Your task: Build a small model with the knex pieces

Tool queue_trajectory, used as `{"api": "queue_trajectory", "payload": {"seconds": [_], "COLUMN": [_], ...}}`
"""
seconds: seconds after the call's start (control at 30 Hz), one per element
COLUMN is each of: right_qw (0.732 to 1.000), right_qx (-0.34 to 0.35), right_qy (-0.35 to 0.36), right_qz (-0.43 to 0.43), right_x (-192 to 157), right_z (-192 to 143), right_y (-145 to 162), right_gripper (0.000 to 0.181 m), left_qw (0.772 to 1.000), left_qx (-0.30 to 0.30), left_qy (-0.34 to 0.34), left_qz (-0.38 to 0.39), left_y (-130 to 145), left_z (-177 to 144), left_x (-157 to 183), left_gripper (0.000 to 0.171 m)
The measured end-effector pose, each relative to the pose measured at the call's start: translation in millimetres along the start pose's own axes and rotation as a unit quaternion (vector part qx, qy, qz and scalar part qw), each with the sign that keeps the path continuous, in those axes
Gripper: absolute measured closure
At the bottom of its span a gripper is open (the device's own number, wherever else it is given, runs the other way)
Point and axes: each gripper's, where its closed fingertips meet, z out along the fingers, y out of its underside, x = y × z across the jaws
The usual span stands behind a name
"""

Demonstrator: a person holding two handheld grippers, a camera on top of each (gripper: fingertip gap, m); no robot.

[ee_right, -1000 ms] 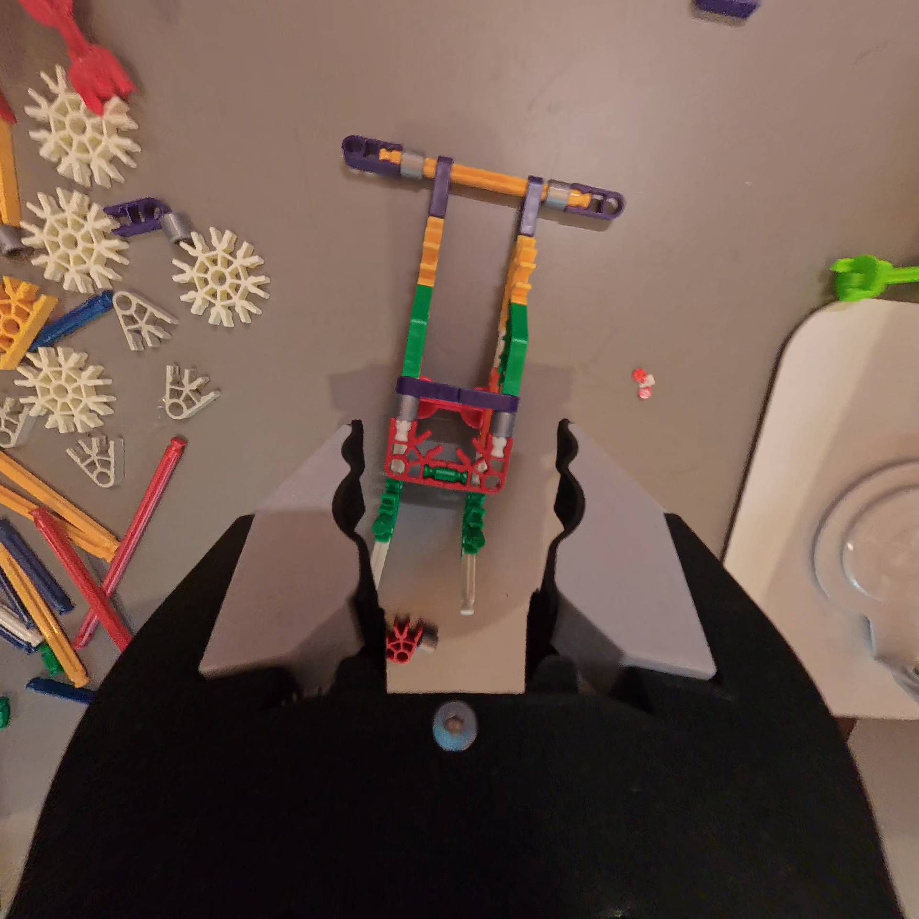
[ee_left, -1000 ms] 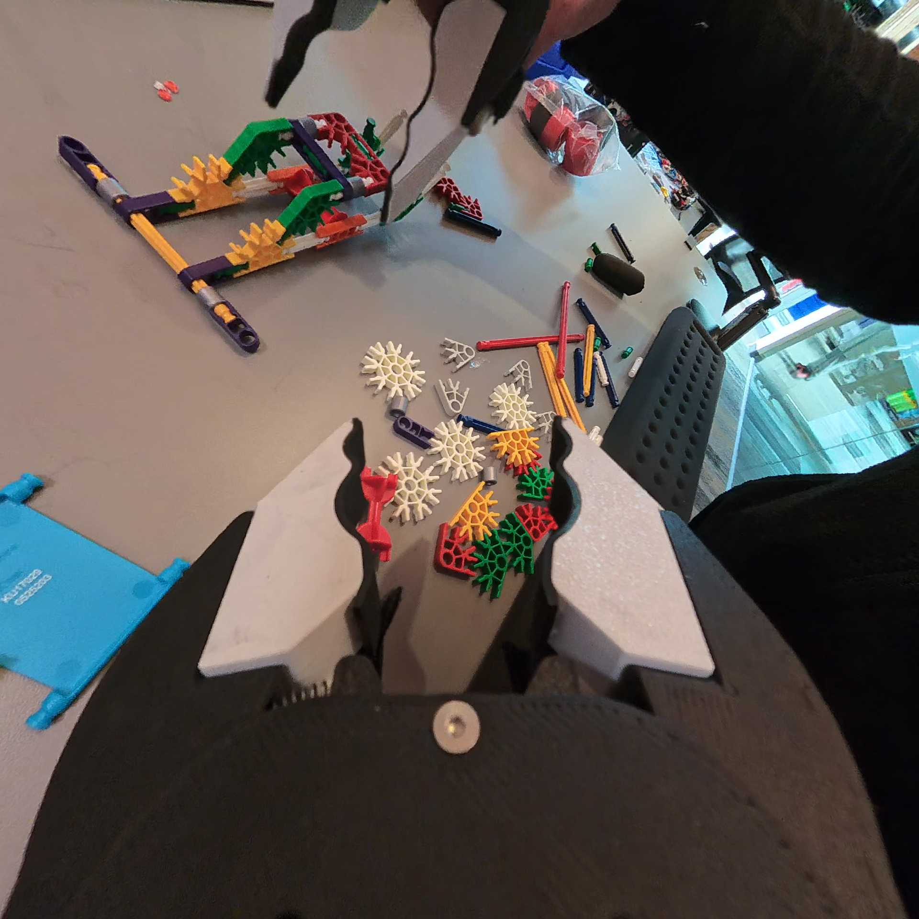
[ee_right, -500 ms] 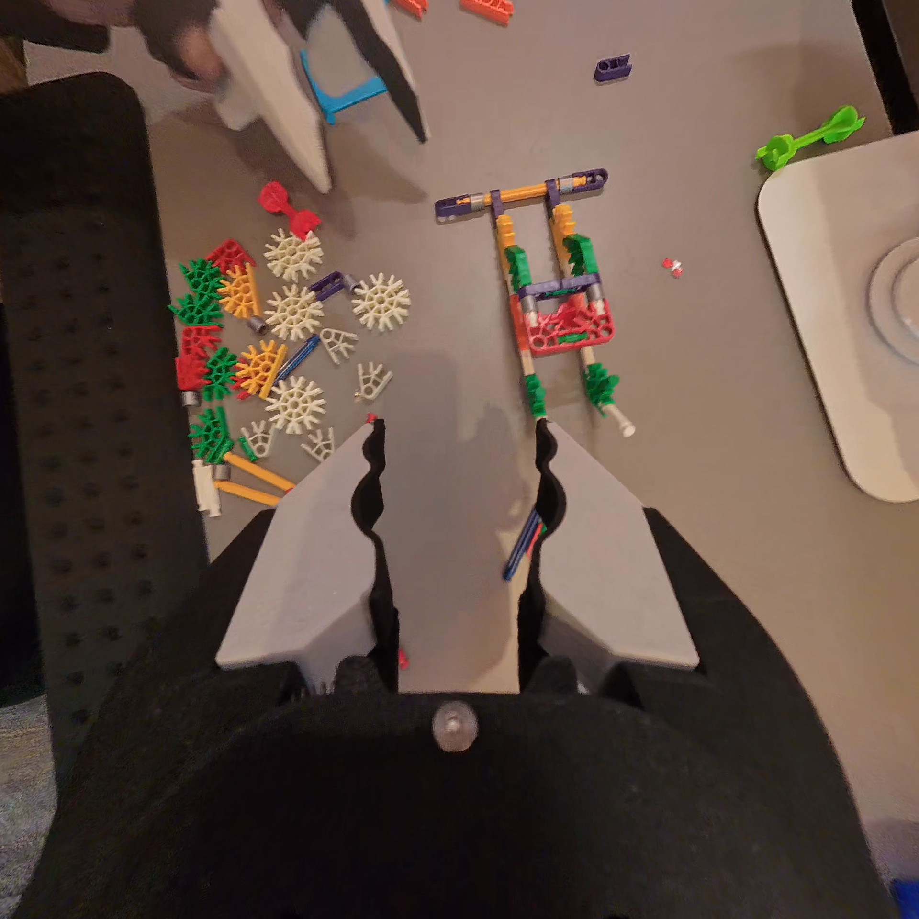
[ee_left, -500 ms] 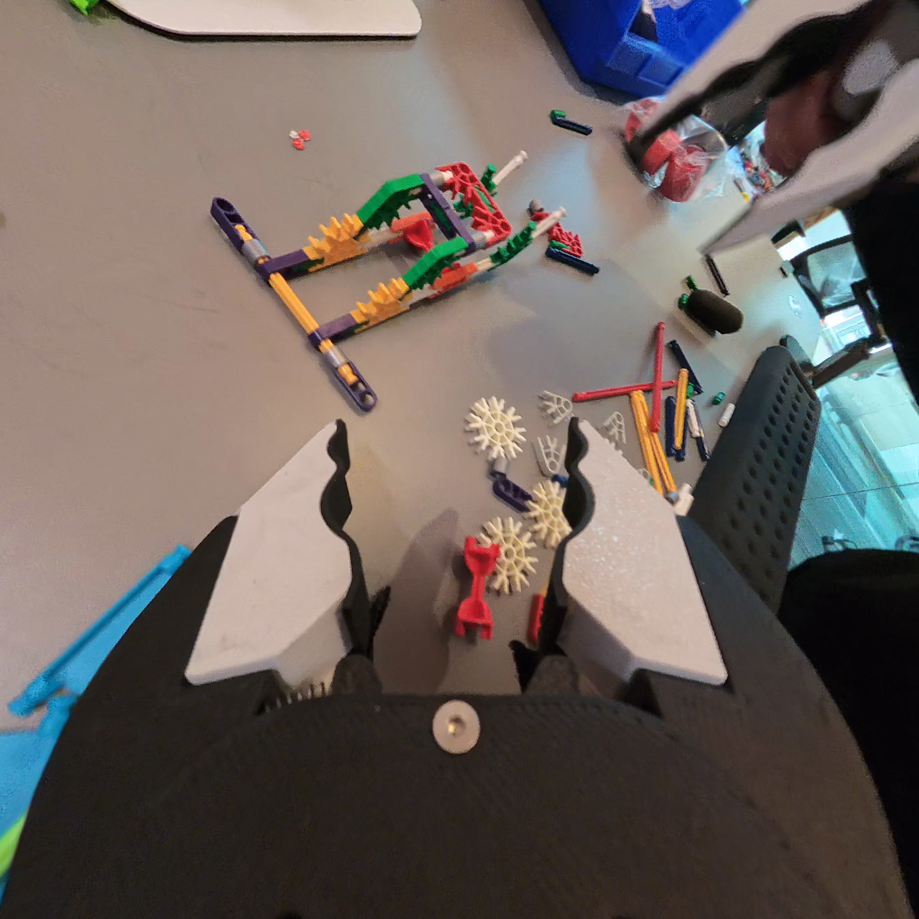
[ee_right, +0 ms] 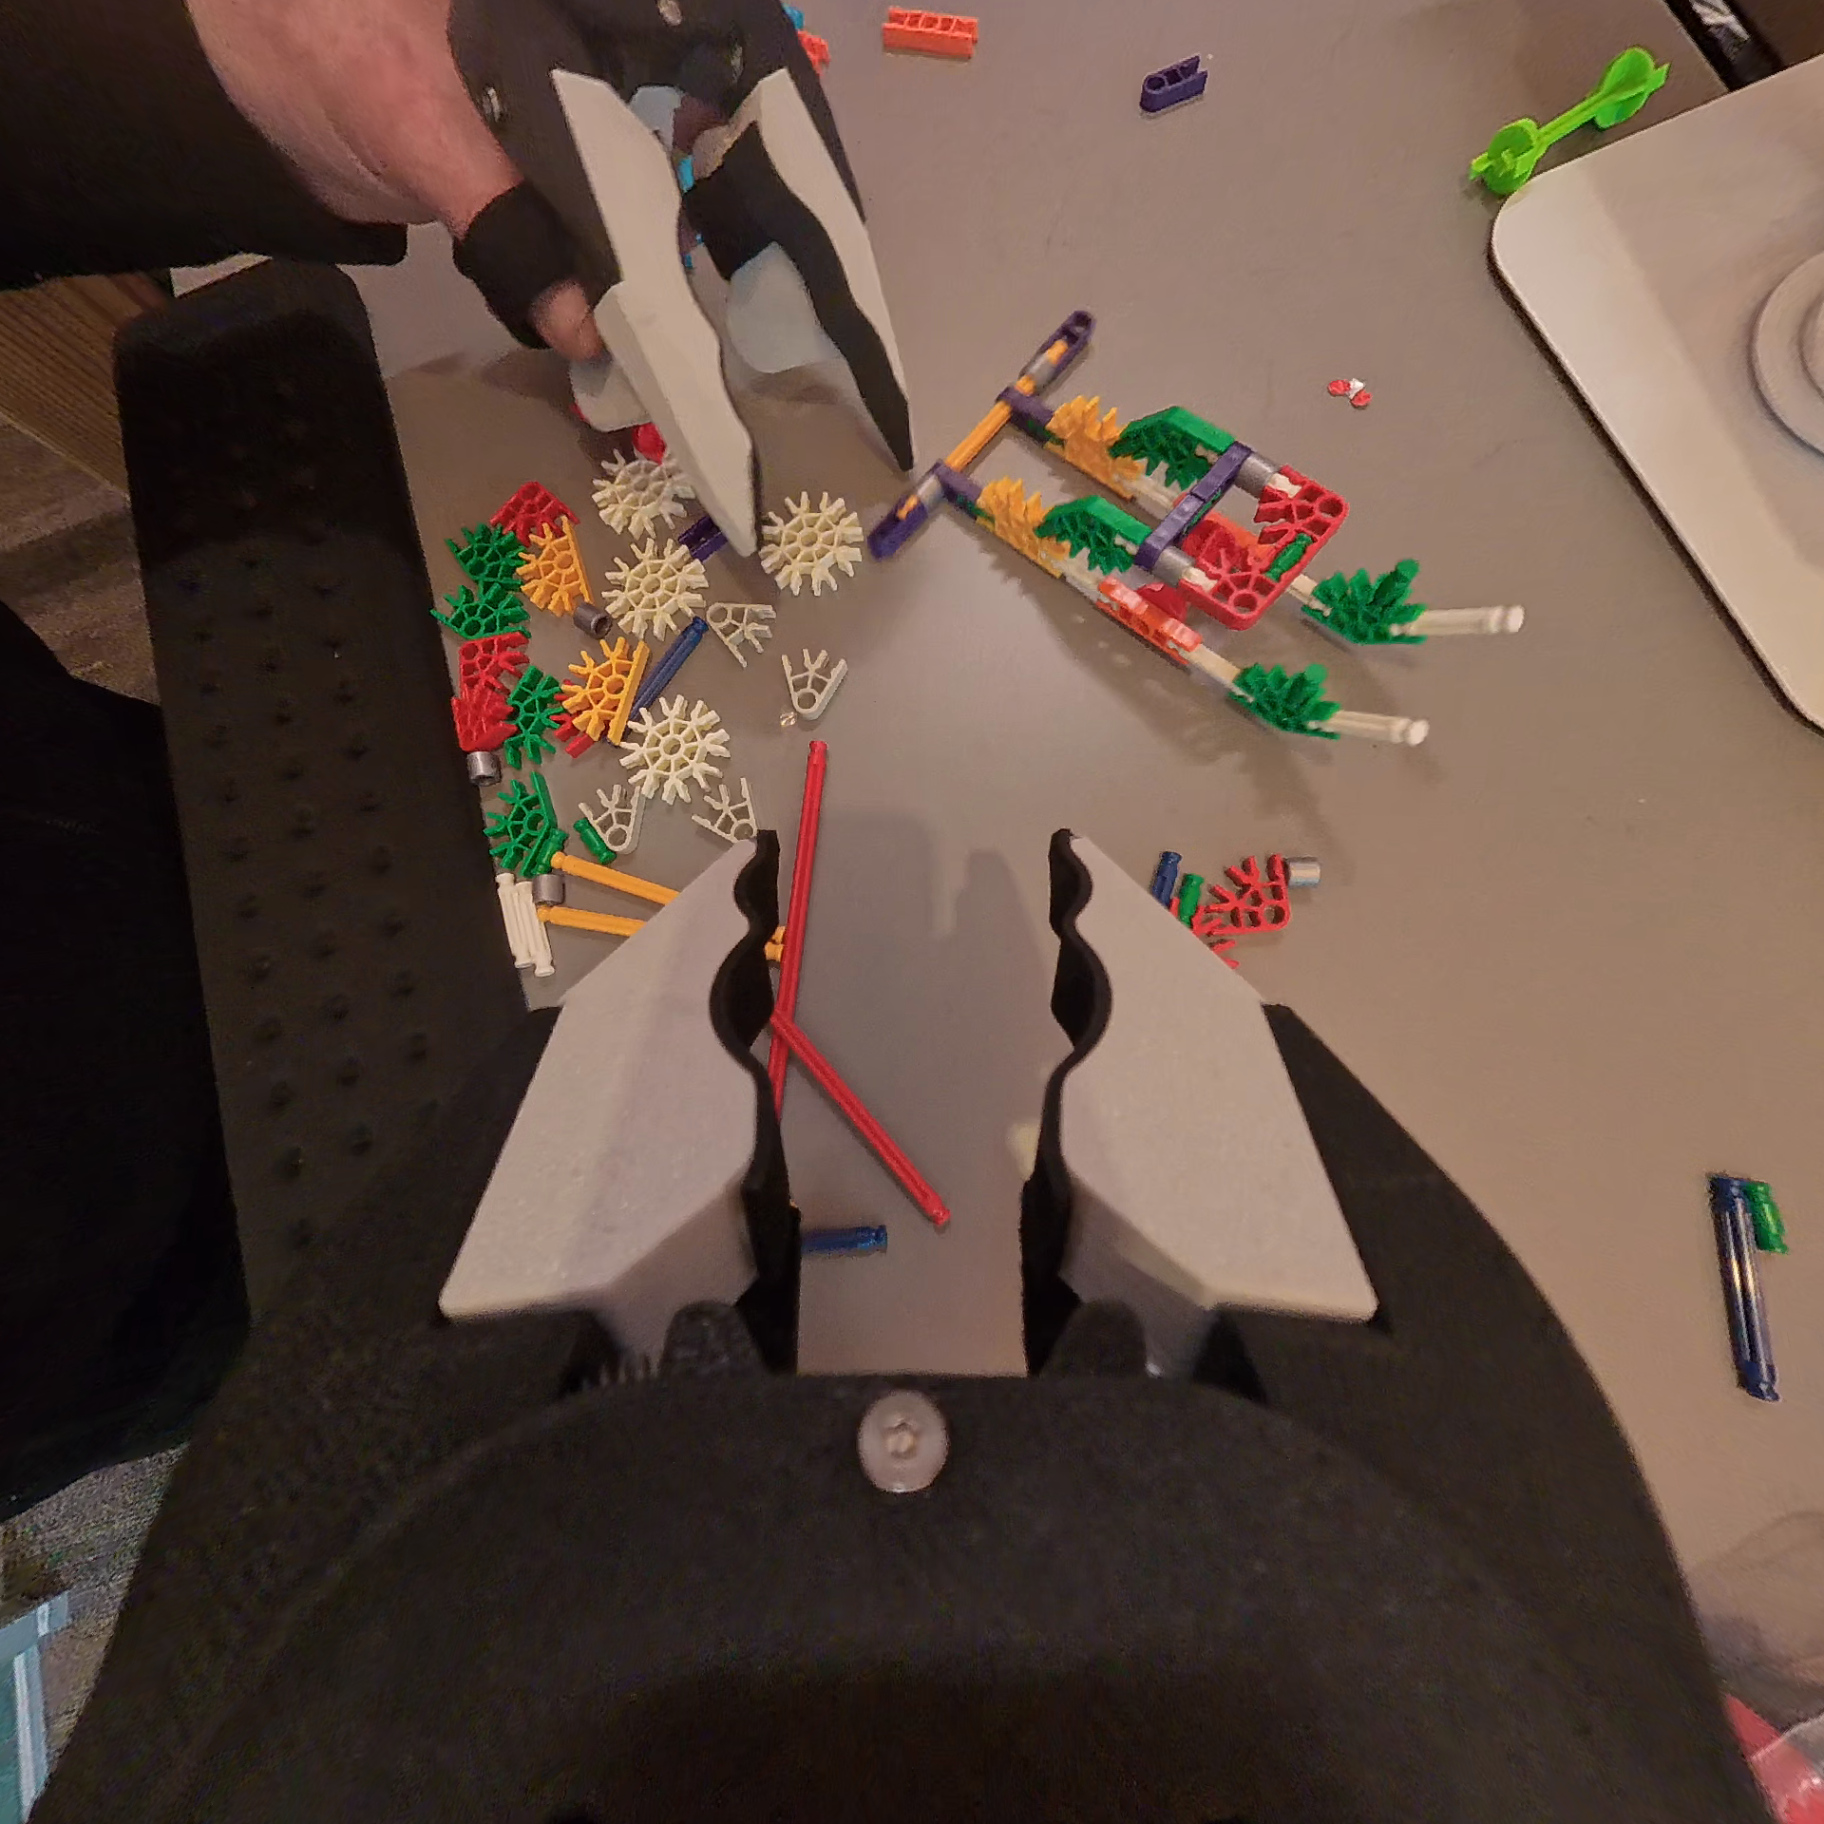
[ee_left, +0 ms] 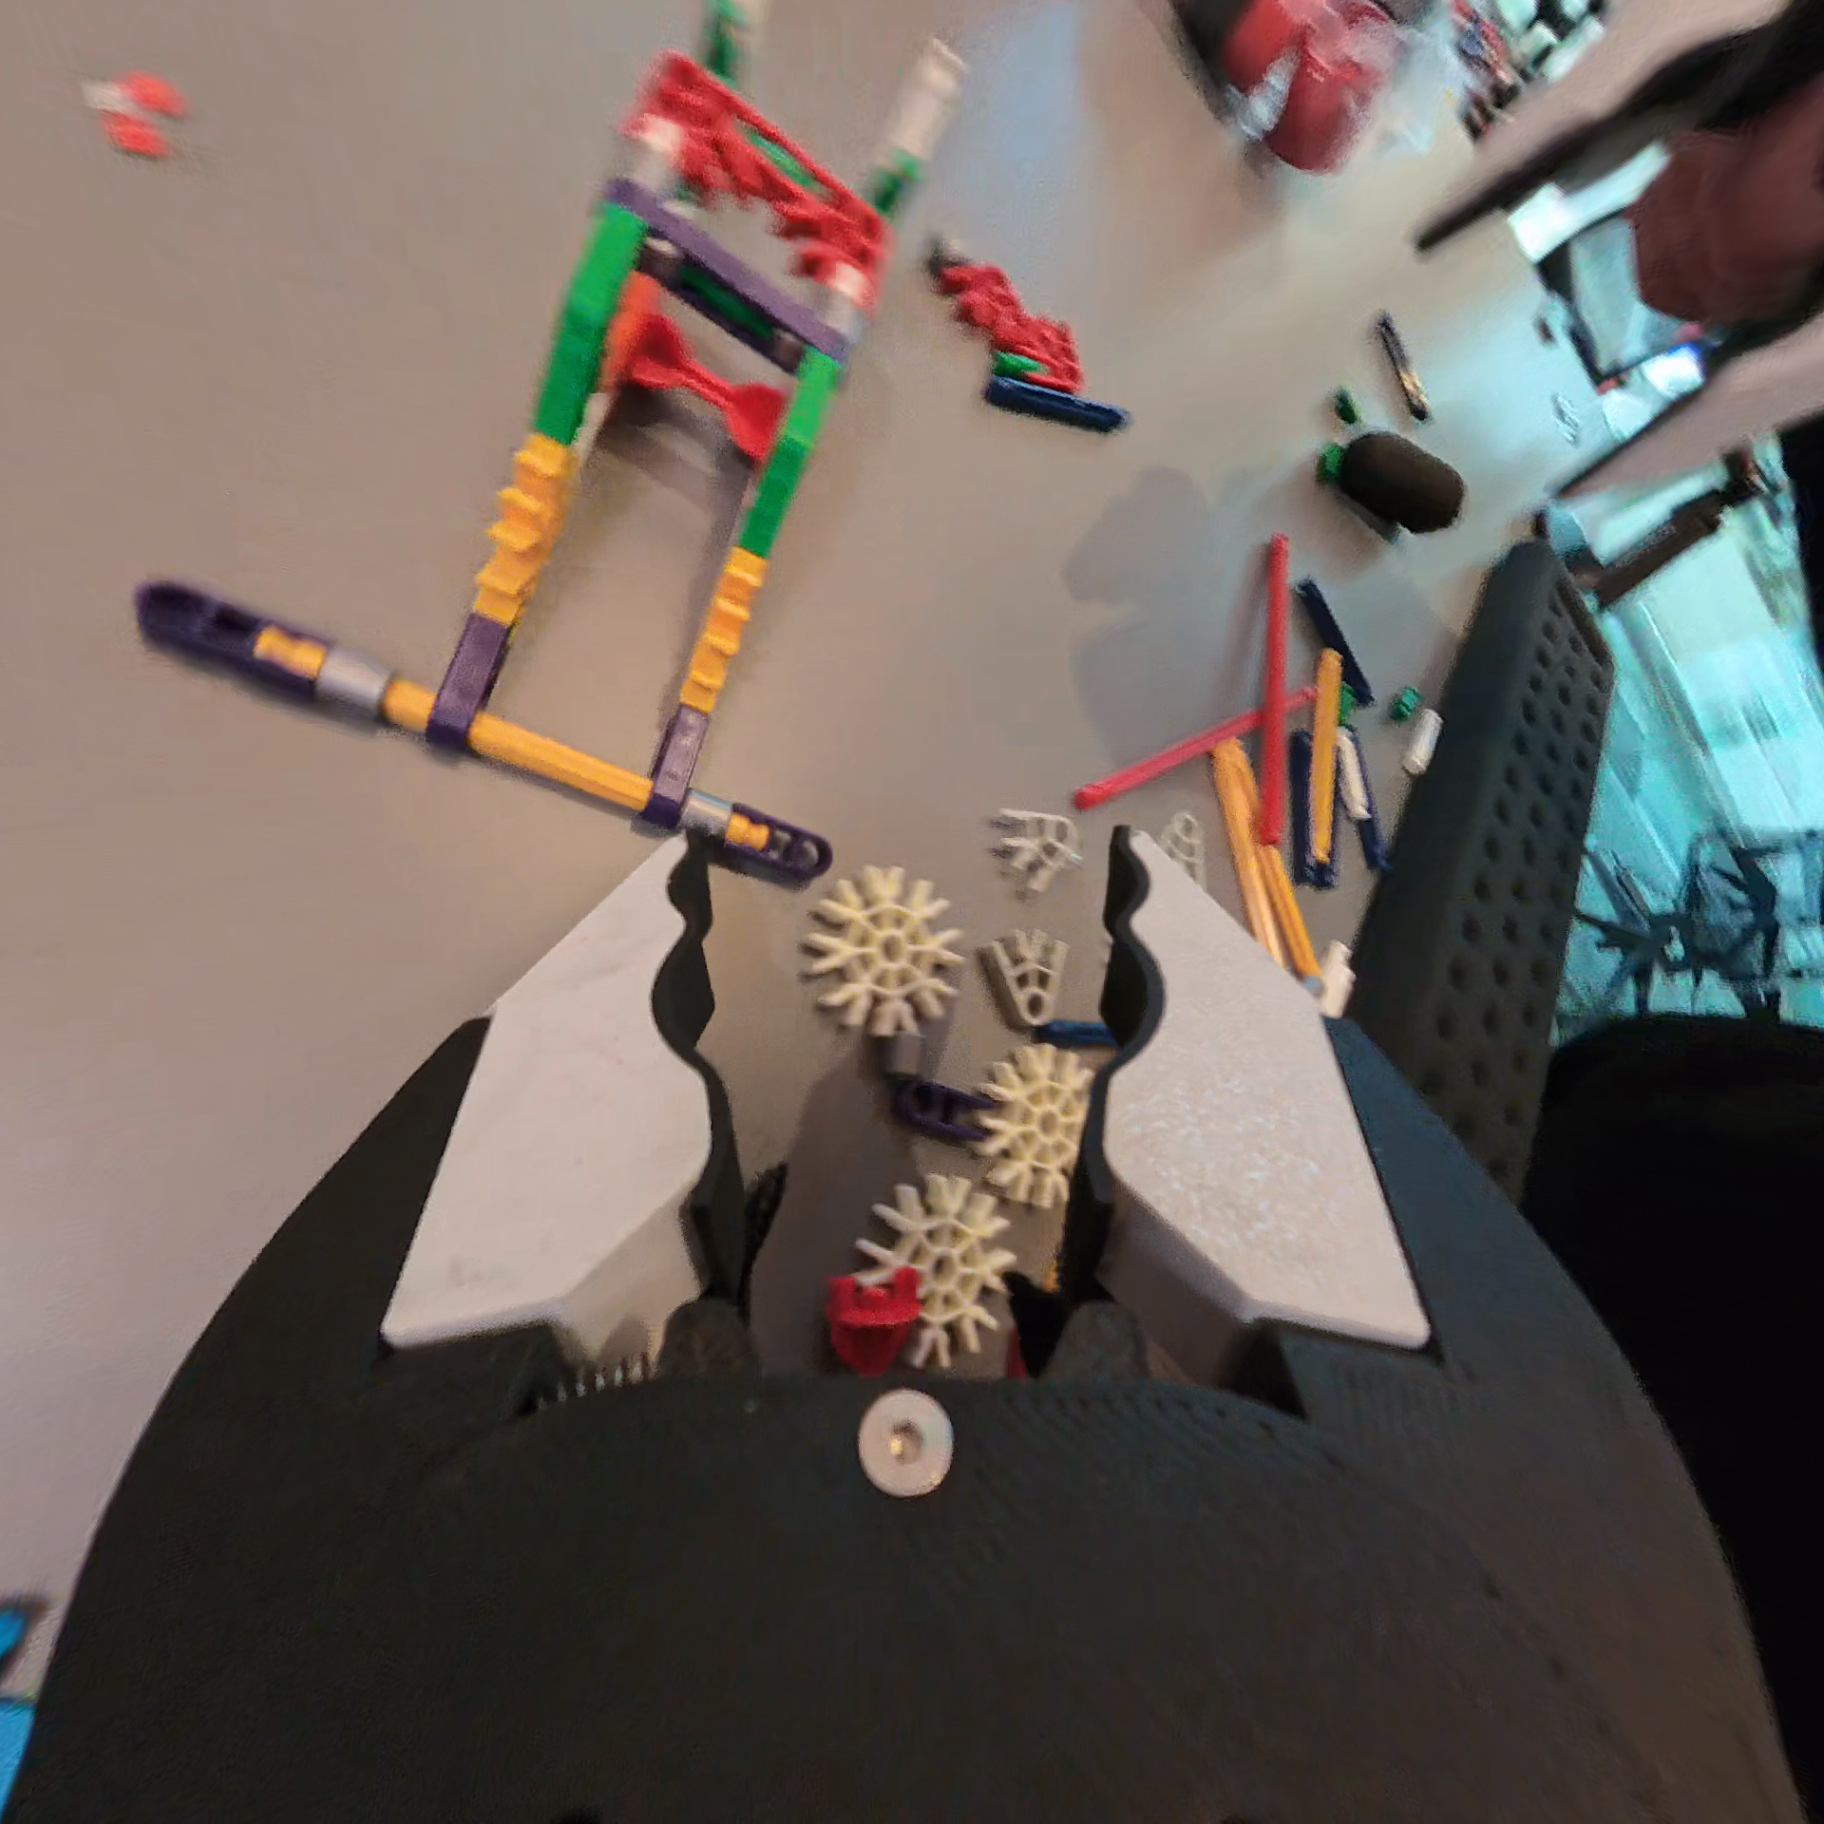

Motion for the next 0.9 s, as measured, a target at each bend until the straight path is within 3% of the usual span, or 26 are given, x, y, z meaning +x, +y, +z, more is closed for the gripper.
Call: {"api": "queue_trajectory", "payload": {"seconds": [0.1, 0.3, 0.53, 0.9], "right_qw": [1.000, 1.000, 1.000, 0.998], "right_qx": [0.003, -0.006, 0.000, 0.000], "right_qy": [0.003, 0.005, 0.003, 0.024], "right_qz": [0.003, 0.007, 0.020, 0.060], "right_x": [2, 2, 0, -4], "right_z": [-4, -7, -6, -12], "right_y": [0, 8, 14, 45], "right_gripper": [0.128, 0.128, 0.126, 0.121], "left_qw": [1.000, 0.999, 0.995, 0.981], "left_qx": [-0.009, 0.041, 0.072, 0.056], "left_qy": [-0.009, -0.031, -0.073, -0.185], "left_qz": [0.015, -0.012, -0.013, 0.014], "left_y": [7, 10, 18, 55], "left_z": [-7, -43, -58, -69], "left_x": [5, -1, -4, -14], "left_gripper": [0.092, 0.095, 0.091, 0.055]}}
